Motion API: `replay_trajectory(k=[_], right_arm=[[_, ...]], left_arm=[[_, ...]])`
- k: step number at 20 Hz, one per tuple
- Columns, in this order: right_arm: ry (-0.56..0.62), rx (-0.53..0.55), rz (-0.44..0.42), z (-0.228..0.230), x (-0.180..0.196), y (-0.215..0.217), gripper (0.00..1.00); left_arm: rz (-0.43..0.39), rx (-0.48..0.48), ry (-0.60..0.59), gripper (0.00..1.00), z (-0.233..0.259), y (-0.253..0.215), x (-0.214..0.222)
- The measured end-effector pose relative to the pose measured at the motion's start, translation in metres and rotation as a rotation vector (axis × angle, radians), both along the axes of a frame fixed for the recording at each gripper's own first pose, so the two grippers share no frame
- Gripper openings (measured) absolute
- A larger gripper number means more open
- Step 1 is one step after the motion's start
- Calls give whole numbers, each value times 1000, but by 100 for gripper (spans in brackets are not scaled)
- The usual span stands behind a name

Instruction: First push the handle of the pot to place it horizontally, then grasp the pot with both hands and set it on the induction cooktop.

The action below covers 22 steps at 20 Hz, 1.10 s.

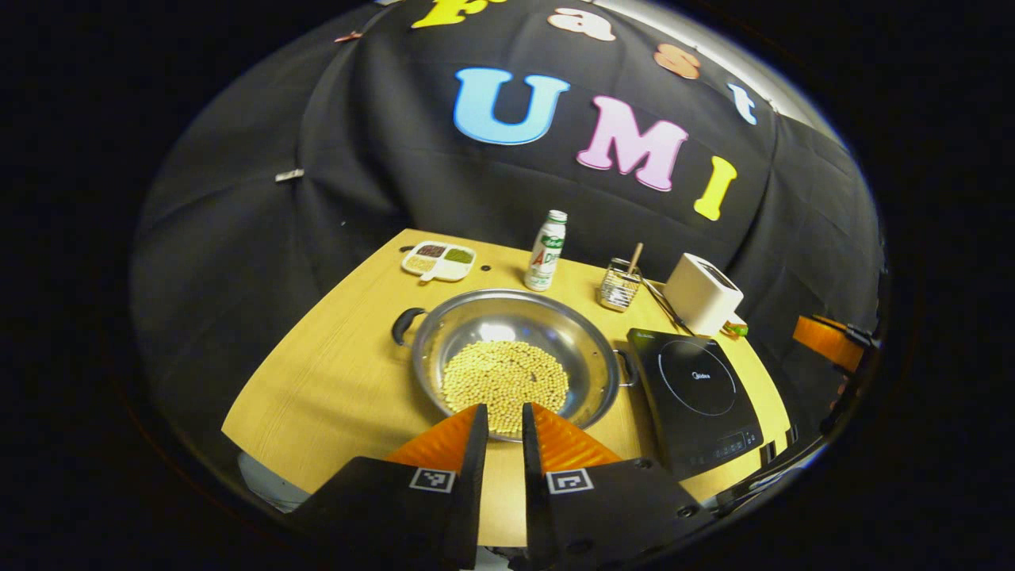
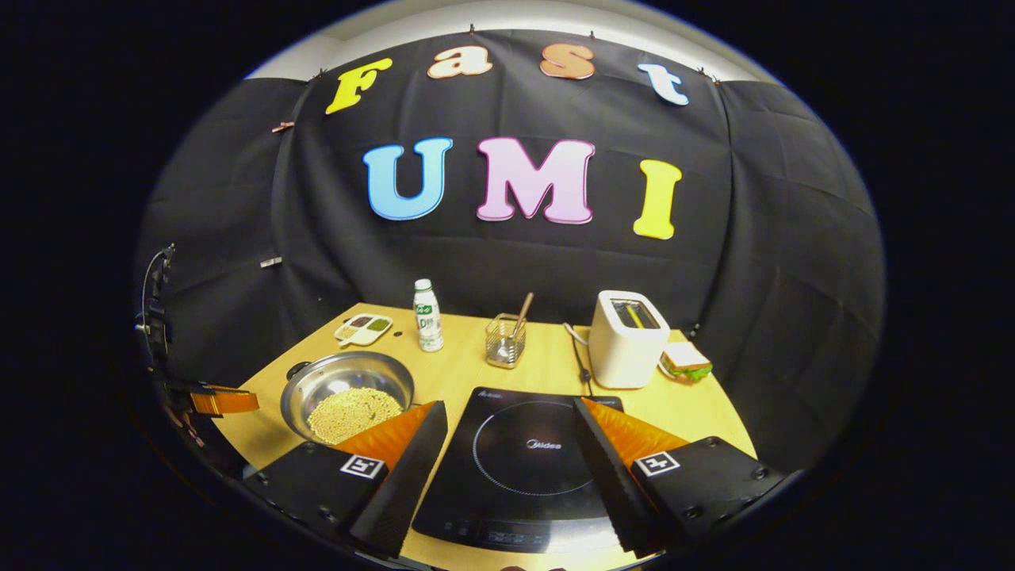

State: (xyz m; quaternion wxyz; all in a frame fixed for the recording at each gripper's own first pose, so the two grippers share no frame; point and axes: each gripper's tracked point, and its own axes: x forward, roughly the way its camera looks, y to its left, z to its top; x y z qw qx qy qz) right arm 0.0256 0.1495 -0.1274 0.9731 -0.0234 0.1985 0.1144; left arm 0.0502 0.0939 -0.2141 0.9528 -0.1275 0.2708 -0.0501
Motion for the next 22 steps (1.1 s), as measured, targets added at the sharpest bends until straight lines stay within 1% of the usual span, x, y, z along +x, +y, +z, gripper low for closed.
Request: replay_trajectory(k=[1,2,3,4,5,6,8,10,12,15,17,18,19,22], right_arm=[[26,16,16,-5,-1,13,99],[47,29,24,-9,1,24,99],[65,42,40,-15,1,36,98],[93,63,53,-21,3,49,98],[124,86,60,-29,4,62,98],[148,107,63,-35,6,73,98],[183,116,61,-50,15,91,99],[215,107,56,-66,23,105,100],[244,111,52,-80,33,119,99],[270,105,46,-98,51,134,99],[282,91,41,-111,61,139,100],[289,85,38,-118,64,140,100],[302,80,35,-126,67,141,100],[357,72,24,-152,71,142,100]], left_arm=[[15,-16,-12,36,4,12,3],[25,-15,-20,31,4,25,5],[26,-5,-28,33,3,36,9],[14,4,-30,41,2,42,12],[5,16,-37,55,2,50,16],[1,22,-47,60,1,55,25],[-19,17,-49,98,-4,59,34],[-27,25,-43,95,-12,66,47],[-47,37,-48,95,-12,73,60],[-86,90,-57,96,-16,77,85],[-102,109,-65,95,-19,79,105],[-114,117,-69,93,-21,79,114],[-126,122,-71,95,-23,79,121],[-145,127,-75,95,-36,81,142]])
